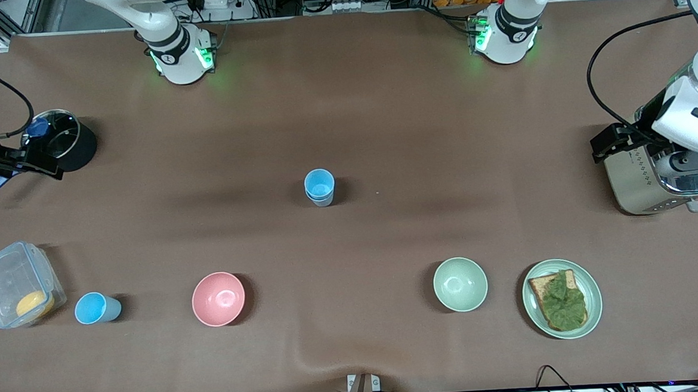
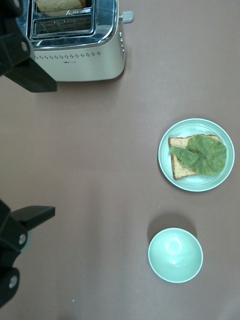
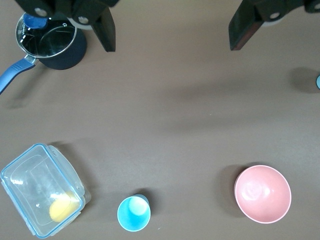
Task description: Stack blue cups with both arms
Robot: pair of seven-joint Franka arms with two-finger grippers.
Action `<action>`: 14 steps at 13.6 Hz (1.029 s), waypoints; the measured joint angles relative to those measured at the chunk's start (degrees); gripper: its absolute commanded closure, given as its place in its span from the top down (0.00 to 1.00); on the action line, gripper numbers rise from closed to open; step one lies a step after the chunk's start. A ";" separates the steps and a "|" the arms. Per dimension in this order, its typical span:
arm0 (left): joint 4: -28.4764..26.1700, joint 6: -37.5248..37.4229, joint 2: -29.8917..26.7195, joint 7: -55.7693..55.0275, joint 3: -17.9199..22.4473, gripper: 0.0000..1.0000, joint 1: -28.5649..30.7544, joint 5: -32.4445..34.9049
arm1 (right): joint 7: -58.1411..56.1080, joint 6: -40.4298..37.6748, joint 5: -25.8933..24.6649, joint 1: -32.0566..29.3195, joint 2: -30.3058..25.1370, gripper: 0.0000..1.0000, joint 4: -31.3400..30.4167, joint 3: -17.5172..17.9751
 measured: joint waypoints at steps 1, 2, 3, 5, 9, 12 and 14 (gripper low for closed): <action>0.00 -0.11 -0.26 0.54 0.31 1.00 -0.06 0.00 | 0.00 -0.04 0.00 0.00 0.00 1.00 0.00 0.10; -0.01 -0.19 -0.49 1.97 1.14 1.00 -0.30 0.00 | 0.00 -0.18 0.00 0.00 0.00 1.00 0.00 0.17; -0.03 -0.21 -0.72 3.42 2.63 1.00 -1.05 0.00 | 0.01 -0.40 0.00 0.00 0.00 1.00 0.00 0.19; -0.04 -0.44 -1.16 5.82 6.07 1.00 -3.25 -0.24 | 0.01 -0.87 0.00 0.00 0.00 1.00 0.00 0.21; -0.13 -2.08 -2.40 6.51 8.81 1.00 -6.26 -1.43 | 0.01 -1.13 0.00 0.00 0.00 1.00 0.01 0.23; -0.23 -3.25 -2.90 6.32 9.88 1.00 -7.13 -1.78 | 0.01 -1.23 0.00 0.00 0.00 1.00 0.01 0.23; -0.23 -3.25 -2.92 6.32 10.08 1.00 -7.50 -1.79 | 0.01 -1.28 0.00 0.00 0.00 1.00 0.01 0.24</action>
